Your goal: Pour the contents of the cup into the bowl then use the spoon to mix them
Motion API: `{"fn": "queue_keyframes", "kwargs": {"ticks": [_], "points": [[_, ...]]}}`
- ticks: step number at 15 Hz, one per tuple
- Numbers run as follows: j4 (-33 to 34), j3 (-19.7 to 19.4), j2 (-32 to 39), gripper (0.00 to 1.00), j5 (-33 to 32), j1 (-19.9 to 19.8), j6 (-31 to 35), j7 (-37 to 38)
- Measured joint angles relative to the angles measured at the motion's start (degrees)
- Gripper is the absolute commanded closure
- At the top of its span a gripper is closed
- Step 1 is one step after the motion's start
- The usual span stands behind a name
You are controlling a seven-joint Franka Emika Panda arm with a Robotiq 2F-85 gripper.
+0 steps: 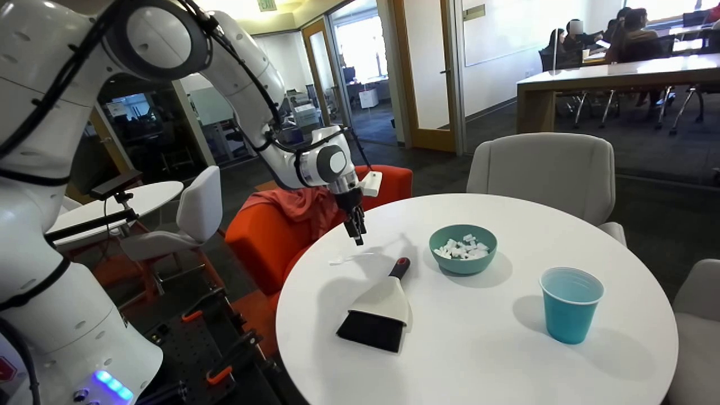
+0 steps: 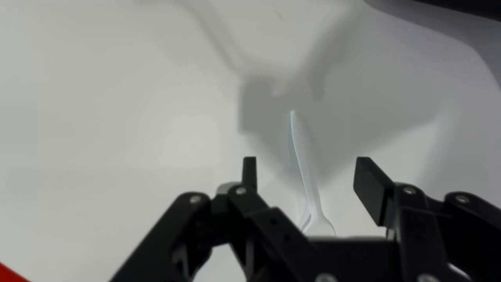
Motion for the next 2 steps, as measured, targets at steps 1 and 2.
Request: {"fn": "queue_keyframes", "kwargs": {"ticks": [1,2], "points": [[0.0,-1.03,-0.38,0.0,0.35,1.04,-0.01,-0.36],[-0.01,-2.04,-0.7,0.0,0.36,2.05,-0.01,-0.36]]}}
